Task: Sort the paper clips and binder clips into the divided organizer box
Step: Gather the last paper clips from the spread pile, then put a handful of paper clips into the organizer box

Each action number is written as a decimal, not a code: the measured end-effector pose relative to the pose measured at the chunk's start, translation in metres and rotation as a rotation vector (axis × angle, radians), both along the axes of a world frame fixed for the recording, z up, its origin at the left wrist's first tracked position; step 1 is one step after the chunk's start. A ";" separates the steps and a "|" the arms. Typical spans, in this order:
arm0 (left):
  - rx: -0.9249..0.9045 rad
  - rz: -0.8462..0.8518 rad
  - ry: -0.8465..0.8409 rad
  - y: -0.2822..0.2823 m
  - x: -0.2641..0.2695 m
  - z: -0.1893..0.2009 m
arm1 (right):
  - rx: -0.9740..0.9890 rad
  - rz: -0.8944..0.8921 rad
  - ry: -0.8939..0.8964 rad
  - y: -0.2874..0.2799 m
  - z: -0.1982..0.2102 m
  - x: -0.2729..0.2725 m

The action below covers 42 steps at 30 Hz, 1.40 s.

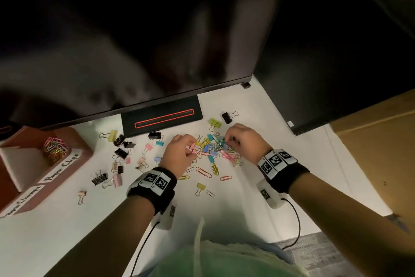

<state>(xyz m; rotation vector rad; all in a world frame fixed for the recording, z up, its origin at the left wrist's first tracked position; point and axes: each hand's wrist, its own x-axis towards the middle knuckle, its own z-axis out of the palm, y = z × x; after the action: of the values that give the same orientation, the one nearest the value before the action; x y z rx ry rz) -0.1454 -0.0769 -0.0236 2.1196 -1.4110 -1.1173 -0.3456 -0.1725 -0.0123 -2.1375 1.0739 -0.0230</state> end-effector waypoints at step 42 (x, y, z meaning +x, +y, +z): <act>-0.145 0.164 -0.125 0.043 0.043 0.010 | -0.047 0.214 0.096 -0.006 0.006 0.051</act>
<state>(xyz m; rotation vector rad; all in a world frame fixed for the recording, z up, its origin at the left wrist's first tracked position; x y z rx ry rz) -0.1021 -0.0338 -0.0132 2.1871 -1.3009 -0.8099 -0.2945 -0.1782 -0.0060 -2.3053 0.9007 0.1579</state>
